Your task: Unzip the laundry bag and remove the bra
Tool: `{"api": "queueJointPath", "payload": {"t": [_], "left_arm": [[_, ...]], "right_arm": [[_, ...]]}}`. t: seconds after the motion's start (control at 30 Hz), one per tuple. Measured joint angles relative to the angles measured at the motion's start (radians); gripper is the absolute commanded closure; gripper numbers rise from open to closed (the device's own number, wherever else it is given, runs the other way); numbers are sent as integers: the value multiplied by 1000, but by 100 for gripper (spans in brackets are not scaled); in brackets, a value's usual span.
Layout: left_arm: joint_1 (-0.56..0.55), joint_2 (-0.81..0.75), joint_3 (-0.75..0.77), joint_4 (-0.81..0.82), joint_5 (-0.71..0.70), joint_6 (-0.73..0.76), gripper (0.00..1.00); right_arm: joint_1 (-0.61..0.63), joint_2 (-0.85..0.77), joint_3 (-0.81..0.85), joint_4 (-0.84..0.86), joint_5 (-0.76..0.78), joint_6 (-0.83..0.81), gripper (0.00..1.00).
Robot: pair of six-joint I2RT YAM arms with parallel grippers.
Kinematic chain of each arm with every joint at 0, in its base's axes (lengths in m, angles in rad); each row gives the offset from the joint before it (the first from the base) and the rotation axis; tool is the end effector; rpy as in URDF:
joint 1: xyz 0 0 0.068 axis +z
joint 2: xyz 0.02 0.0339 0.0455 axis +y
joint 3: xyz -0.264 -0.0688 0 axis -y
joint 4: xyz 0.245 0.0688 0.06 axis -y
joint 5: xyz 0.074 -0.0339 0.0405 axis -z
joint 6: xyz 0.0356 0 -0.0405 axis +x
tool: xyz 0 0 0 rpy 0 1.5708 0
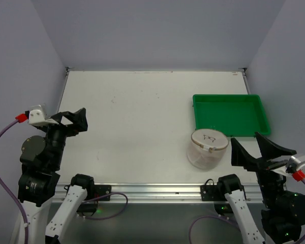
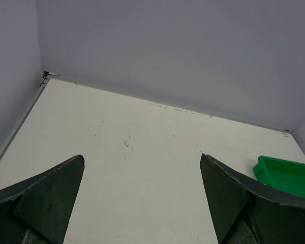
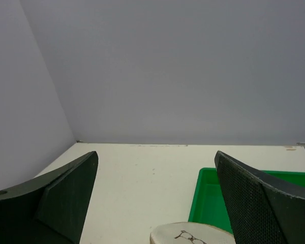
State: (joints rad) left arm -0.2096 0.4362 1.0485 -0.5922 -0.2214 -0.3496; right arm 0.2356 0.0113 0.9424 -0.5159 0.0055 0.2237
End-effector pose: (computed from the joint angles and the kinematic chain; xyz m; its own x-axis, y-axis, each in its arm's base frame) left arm 0.0558 -0.0039 0.4171 0.0225 -0.3464 -0.9378 -0.0043 0.9380 -0.3466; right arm -0.0443 -0.0108 0.3931 0.3318 0.3078 -0.8917 -0.3098 0.9284 0.2052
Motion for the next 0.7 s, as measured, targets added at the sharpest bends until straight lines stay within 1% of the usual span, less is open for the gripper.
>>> {"api": "queueJointPath", "payload": {"t": [0.23,0.33,0.5,0.7], "left_arm": [[0,0,-35,3,9,-10,0],[0,1,-58,14,18,-18,0],[0,15,-106,37,37,-28,0],[0,50,-173,63,64,-33,0]], "right_arm": [[0,6,2,-16,-53,34,1],[0,43,6,-48,-87,75,1],[1,211,-3,-117,-137,156,1],[1,439,-76,-197,-201,224,1]]}}
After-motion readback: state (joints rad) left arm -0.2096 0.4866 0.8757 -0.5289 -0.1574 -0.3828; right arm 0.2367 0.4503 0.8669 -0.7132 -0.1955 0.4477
